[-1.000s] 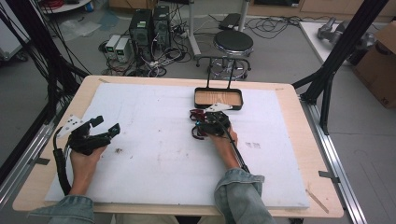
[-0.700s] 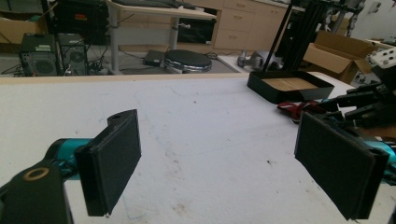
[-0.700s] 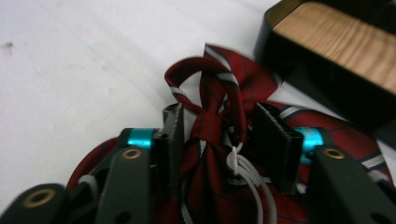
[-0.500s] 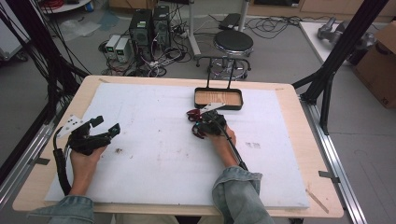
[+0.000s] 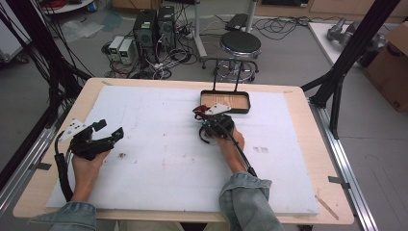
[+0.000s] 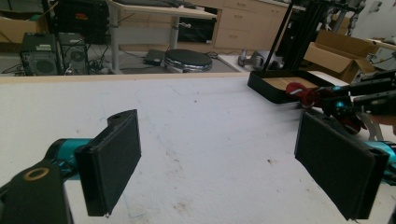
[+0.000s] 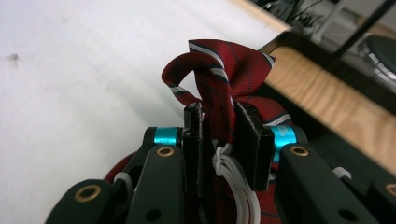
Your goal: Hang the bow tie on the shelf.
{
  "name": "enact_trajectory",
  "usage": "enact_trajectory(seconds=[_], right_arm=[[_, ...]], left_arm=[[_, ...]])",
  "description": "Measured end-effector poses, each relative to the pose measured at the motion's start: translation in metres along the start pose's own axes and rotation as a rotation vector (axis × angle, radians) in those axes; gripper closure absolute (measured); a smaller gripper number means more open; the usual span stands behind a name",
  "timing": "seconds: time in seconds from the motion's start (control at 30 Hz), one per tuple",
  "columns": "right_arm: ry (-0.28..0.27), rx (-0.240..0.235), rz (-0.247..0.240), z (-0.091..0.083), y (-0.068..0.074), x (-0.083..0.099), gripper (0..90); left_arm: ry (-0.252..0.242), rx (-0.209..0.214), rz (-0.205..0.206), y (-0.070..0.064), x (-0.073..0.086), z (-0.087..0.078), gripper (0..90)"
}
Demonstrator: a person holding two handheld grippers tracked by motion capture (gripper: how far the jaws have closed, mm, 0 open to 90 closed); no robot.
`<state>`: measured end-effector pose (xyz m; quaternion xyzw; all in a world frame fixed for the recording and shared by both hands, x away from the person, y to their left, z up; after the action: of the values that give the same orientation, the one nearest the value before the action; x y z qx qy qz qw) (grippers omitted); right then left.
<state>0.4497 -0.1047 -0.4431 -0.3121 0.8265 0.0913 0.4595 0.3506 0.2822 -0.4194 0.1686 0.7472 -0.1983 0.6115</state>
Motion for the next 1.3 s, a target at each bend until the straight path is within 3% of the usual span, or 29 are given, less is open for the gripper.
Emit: enact_trajectory(seconds=[0.07, 0.3, 0.67, 1.13, 1.3], right_arm=[[-0.031, 0.016, 0.022, -0.010, -0.006, -0.004, 72.8], [-0.069, 0.056, 0.021, -0.027, -0.021, -0.010, 72.8], [-0.194, 0.113, 0.047, -0.066, -0.047, -0.025, 72.7], [-0.310, 0.180, 0.066, -0.103, -0.080, -0.041, 72.8], [-0.346, 0.204, 0.106, -0.115, -0.096, -0.046, 72.8]], left_arm=[[0.000, 0.004, -0.002, 0.000, 0.000, 0.000, 14.8], [0.005, 0.001, 0.003, 0.000, 0.000, 0.000, 14.8], [0.009, 0.006, 0.003, -0.001, 0.001, 0.001, 14.8], [0.016, 0.008, 0.006, -0.002, 0.002, 0.003, 14.8], [0.015, 0.009, 0.006, -0.003, 0.002, 0.004, 14.8]])
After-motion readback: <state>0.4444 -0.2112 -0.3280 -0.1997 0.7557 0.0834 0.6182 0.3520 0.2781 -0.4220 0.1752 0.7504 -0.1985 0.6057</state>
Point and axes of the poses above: each handheld gripper's, and its own axes: z roughly forward along the jaws, x roughly out of its underside, y roughly to its left, the point moved 3 cm from there along z, roughly forward along the jaws, and after that the axes turned 5 degrees about z, right-handed, at the moved point
